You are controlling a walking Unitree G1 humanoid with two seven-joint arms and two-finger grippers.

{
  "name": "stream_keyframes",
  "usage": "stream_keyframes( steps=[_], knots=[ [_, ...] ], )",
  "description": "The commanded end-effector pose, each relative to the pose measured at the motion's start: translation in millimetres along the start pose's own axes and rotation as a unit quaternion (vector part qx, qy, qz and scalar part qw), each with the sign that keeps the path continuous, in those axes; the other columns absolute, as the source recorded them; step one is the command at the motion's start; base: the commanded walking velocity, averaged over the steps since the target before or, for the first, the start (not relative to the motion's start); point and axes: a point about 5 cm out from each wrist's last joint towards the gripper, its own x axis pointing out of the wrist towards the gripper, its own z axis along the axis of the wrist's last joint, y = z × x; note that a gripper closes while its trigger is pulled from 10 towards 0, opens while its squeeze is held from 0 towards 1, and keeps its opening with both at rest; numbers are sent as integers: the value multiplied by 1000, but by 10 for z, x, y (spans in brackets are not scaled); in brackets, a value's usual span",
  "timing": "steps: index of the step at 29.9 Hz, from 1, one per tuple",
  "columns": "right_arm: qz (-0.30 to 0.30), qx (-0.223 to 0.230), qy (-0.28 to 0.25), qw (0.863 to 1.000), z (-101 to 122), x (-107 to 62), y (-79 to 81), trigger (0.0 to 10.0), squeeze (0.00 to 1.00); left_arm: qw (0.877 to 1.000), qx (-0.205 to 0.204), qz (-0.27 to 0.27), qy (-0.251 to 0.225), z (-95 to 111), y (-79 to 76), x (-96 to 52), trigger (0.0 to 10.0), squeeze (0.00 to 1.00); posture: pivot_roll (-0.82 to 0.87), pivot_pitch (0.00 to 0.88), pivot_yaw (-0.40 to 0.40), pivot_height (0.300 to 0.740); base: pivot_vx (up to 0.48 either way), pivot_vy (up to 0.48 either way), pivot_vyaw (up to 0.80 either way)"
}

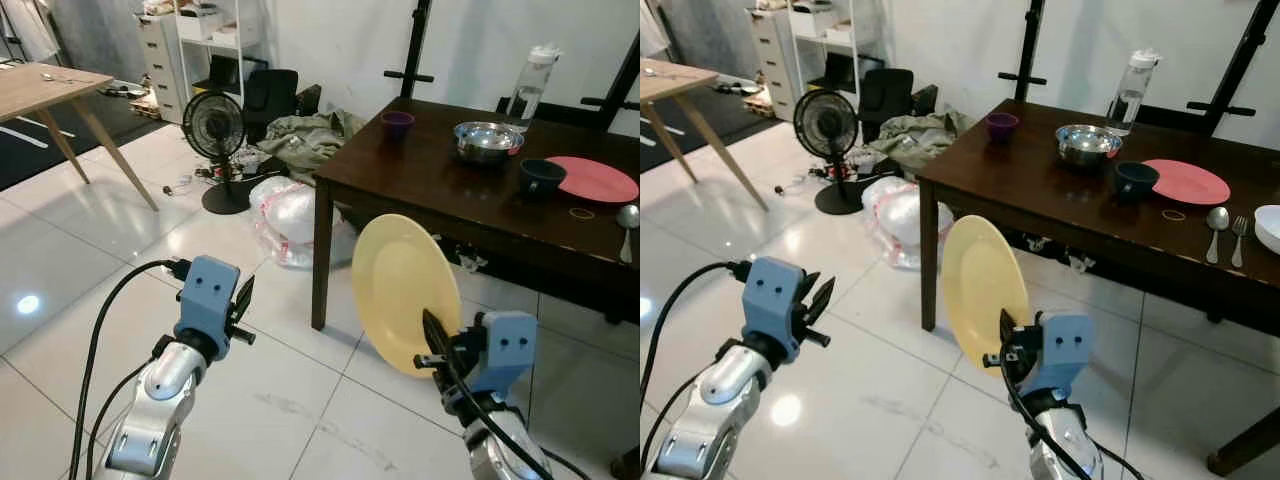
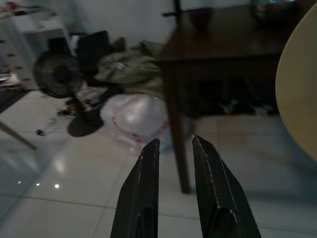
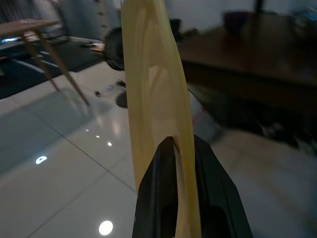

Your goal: Setting the table

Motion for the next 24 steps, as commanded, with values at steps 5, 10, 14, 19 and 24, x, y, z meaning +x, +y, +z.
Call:
stream_keyframes(
  steps=[5, 10, 14, 19, 24],
  knots=[
    [14, 1, -4, 1000, 11, 36, 86, 10000, 0, 1000, 12, 15, 11, -49, 91, -47, 10000, 0, 41, 46, 76, 740, 480, 0, 794],
    [15, -1, -3, 1000, 11, 34, 83, 10000, 0, 1000, 12, 16, 10, -51, 95, -47, 10000, 0, 43, 48, 76, 740, 480, 0, 794],
    [16, -2, -2, 1000, 6, 31, 86, 10000, 0, 1000, 12, 16, 10, -49, 92, -43, 10000, 0, 43, 48, 76, 740, 480, 0, 794],
    [16, -1, -3, 1000, 7, 34, 90, 10000, 0, 1000, 12, 17, 11, -48, 99, -42, 10000, 0, 45, 51, 78, 740, 480, 0, 794],
    [16, 1, -3, 1000, 6, 43, 99, 10000, 0, 1000, 12, 21, 12, -48, 107, -41, 10000, 0, 51, 54, 76, 740, 480, 0, 789]
  ],
)
